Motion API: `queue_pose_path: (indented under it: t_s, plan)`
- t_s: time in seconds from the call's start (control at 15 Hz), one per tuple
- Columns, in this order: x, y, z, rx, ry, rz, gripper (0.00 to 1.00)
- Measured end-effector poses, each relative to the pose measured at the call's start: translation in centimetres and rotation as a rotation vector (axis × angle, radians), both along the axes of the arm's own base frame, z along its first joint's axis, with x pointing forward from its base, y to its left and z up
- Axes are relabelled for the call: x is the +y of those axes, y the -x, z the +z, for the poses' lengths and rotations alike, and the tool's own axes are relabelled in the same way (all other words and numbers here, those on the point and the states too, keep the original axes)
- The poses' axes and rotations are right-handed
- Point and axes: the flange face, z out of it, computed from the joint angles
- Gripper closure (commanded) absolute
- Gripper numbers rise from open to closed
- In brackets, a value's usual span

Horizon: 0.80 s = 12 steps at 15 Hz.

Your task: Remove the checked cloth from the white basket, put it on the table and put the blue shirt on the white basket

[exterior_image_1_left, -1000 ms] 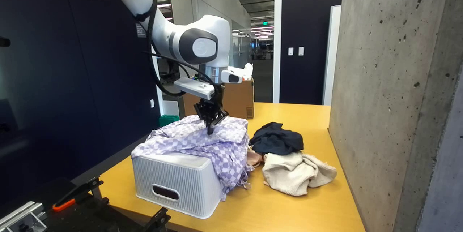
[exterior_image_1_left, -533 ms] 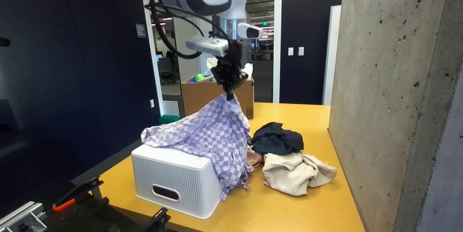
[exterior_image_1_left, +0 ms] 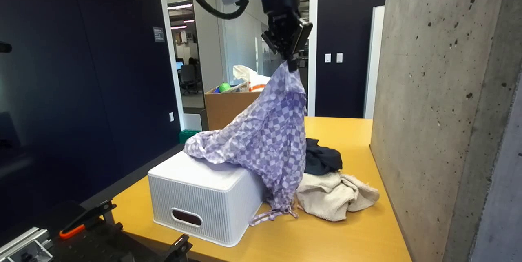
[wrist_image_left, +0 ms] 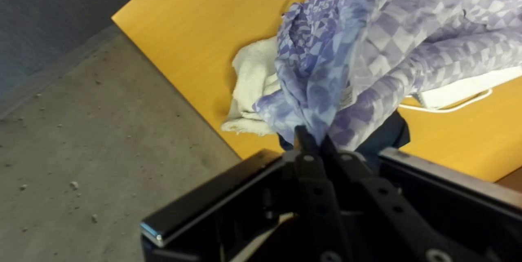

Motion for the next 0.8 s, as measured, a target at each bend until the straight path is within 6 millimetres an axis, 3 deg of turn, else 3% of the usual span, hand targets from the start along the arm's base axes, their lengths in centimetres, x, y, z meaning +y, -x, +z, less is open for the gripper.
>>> queue_pose_path:
  t_s: [0.2,0.4,0.6,0.8]
  plan:
    - [-1.3,0.1,2.7,0.0,0.075,-0.046,0.99]
    - [0.1,-0.8,5.7,-0.007,0.15,-0.052,0.99]
    - [4.8,-1.3,11.6,-0.047,0.229,-0.028,0.99]
    - [11.4,-0.8,17.5,-0.112,0.236,0.051,0.99]
